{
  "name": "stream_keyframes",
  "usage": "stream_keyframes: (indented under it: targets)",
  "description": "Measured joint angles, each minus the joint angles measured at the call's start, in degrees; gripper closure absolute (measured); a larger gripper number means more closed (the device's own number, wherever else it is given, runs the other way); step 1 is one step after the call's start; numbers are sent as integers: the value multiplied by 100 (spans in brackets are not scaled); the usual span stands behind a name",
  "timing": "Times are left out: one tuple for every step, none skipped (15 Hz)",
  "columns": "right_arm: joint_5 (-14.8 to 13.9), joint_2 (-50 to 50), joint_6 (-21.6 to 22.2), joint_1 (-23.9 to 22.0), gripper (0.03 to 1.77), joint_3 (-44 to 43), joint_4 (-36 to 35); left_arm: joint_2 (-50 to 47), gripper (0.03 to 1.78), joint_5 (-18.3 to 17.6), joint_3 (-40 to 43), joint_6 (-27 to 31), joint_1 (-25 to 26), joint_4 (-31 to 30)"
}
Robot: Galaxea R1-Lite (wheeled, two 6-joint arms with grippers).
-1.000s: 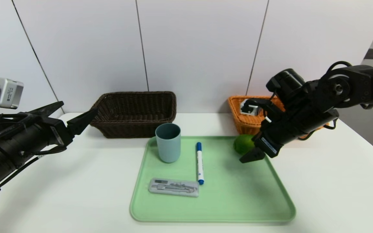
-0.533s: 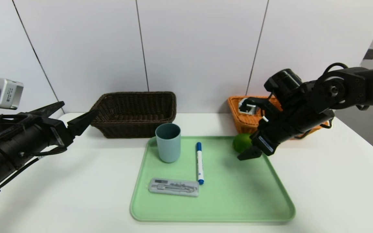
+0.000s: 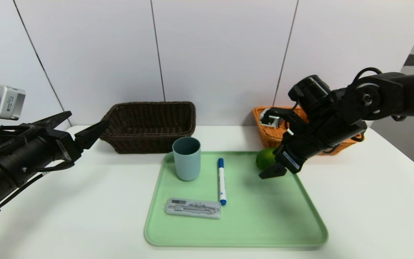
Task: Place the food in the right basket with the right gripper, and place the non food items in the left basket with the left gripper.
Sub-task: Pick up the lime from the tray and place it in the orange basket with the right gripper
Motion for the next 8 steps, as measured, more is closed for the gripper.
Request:
stream_keyframes:
  targets:
    - [2, -27, 1, 15, 10, 0, 11, 9, 12, -2, 0, 4, -2, 0]
    - [0, -50, 1, 23, 10, 0, 22, 18, 12, -4, -2, 1, -6, 1]
    - [-24, -72, 4, 23, 10, 0, 20, 22, 12, -6, -6, 0, -13, 1]
    - [-80, -96, 1, 23, 10, -2, 16, 30, 12, -4, -11, 0, -22, 1]
    - [-122, -132, 4, 22, 10, 0, 27, 40, 12, -4, -13, 0, -33, 1]
    - [-133, -165, 4, 22, 10, 26, 74, 46, 12, -2, -13, 0, -44, 0]
    - [-133, -206, 4, 22, 10, 65, 110, 52, 12, 0, -17, -5, -57, 0]
    - [-144, -245, 9, 22, 10, 119, 126, 57, 12, 2, -17, -5, -61, 0]
